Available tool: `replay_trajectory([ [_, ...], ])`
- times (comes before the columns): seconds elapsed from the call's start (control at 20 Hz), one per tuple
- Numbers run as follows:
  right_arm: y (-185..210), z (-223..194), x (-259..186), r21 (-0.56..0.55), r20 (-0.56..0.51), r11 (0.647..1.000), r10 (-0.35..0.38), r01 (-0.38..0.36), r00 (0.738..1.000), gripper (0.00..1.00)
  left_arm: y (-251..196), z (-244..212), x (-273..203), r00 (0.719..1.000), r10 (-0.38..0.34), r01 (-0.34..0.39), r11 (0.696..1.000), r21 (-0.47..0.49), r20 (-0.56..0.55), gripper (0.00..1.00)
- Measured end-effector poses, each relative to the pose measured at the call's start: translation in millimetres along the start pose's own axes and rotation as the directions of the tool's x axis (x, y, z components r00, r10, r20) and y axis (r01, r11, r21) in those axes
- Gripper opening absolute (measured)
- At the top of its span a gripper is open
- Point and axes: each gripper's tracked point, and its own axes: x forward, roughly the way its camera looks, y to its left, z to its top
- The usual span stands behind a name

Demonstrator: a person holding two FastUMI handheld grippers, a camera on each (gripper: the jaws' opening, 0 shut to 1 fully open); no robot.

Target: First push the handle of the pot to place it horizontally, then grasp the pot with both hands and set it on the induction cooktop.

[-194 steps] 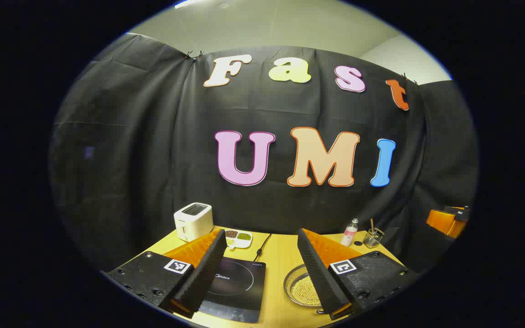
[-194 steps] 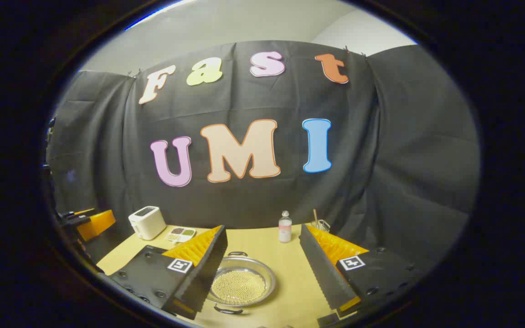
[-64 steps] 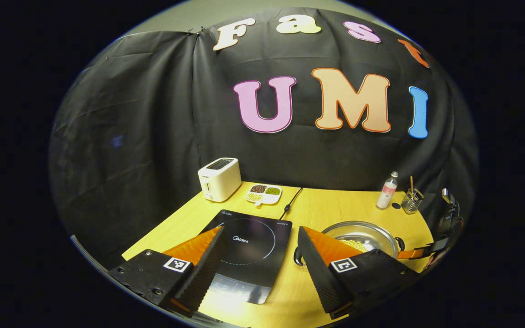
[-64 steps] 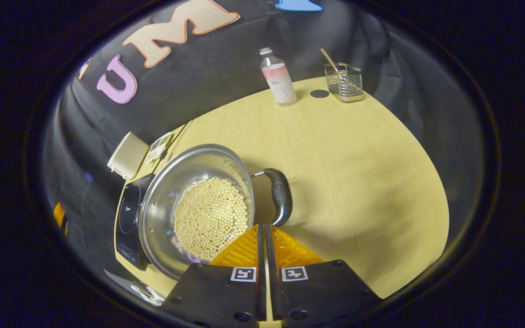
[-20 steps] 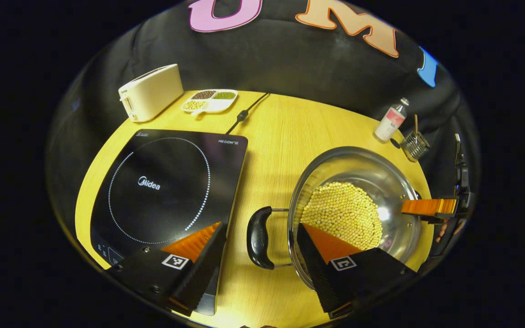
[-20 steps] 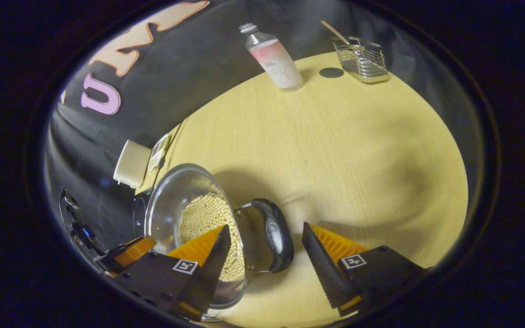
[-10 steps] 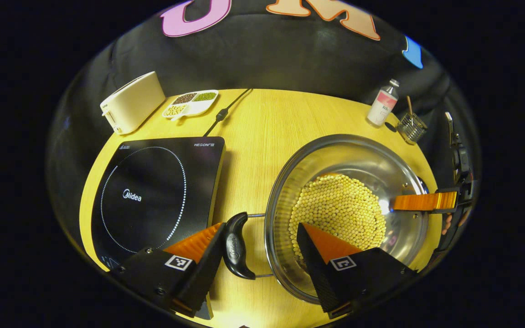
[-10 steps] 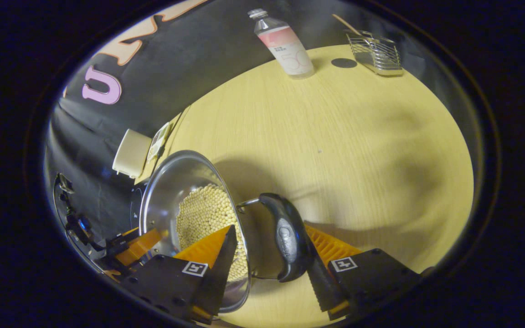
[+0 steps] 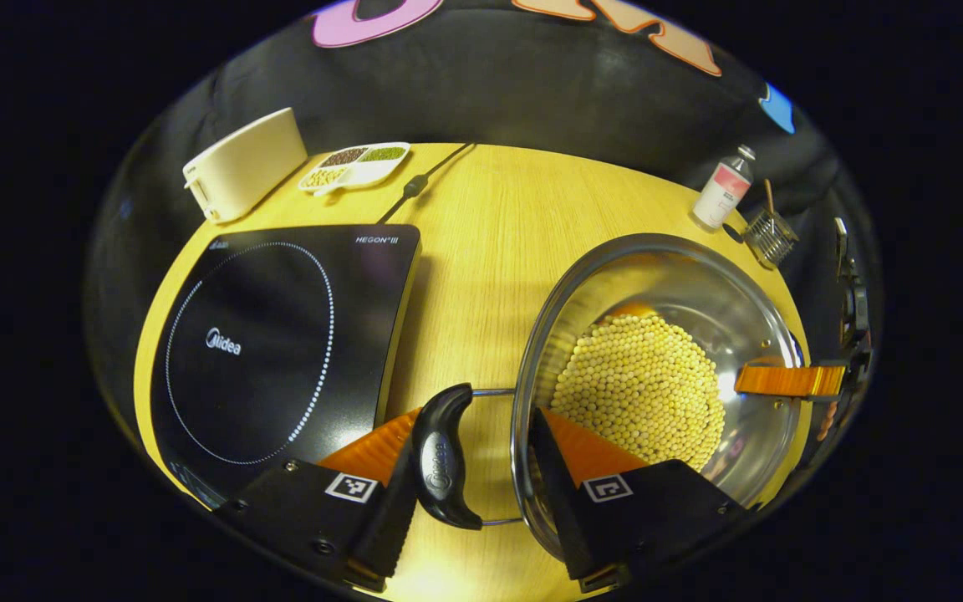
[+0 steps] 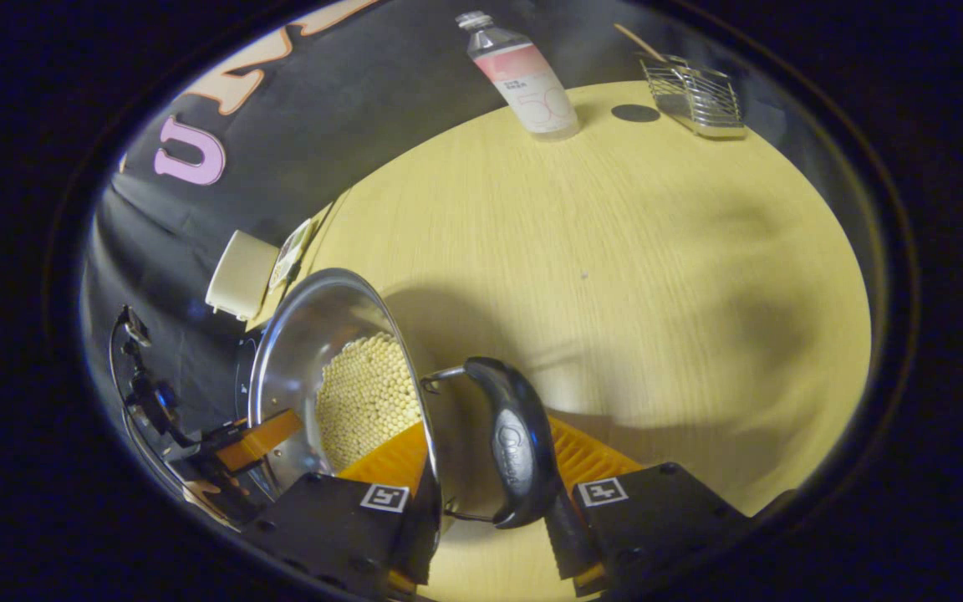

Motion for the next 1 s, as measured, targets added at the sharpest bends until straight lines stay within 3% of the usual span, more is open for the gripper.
replay_trajectory([
  [0.2,1.0,2.0,3.9,0.017,0.007,1.0,0.009,-0.009,1.0,0.54,-1.5,-4.0,-4.0,1.0,-0.018,0.018,0.998,-0.059,-0.004,0.68],
  [0.25,-0.2,0.9,2.0,0.005,0.004,1.0,0.003,-0.003,1.0,0.47,-2.0,-8.1,-5.6,1.0,-0.014,0.012,0.997,-0.081,-0.022,0.69],
  [0.45,-4.4,-5.3,-17.7,-0.023,0.01,1.0,-0.02,0.02,1.0,0.48,-13.0,-22.9,-17.3,0.997,-0.046,0.034,0.986,-0.164,-0.066,0.67],
  [0.8,10.4,-27.2,-64.0,-0.005,0.03,1.0,-0.017,0.017,0.999,0.48,-13.6,-32.0,-65.3,0.996,-0.051,0.041,0.99,-0.134,-0.075,0.61],
  [0.85,14.9,-32.2,-71.0,0.001,0.034,1.0,-0.015,0.015,0.999,0.54,-10.7,-33.0,-72.9,0.995,-0.051,0.04,0.991,-0.131,-0.083,0.63],
  [0.95,24.2,-44.2,-81.0,0.016,0.033,1.0,-0.013,0.012,0.999,0.54,-3.3,-38.7,-86.8,0.992,-0.054,0.038,0.989,-0.142,-0.111,0.63],
  [1.0,29.2,-51.9,-85.1,0.024,0.03,1.0,-0.011,0.011,0.999,0.48,0.7,-41.1,-96.2,0.991,-0.055,0.038,0.989,-0.142,-0.12,0.63],
])
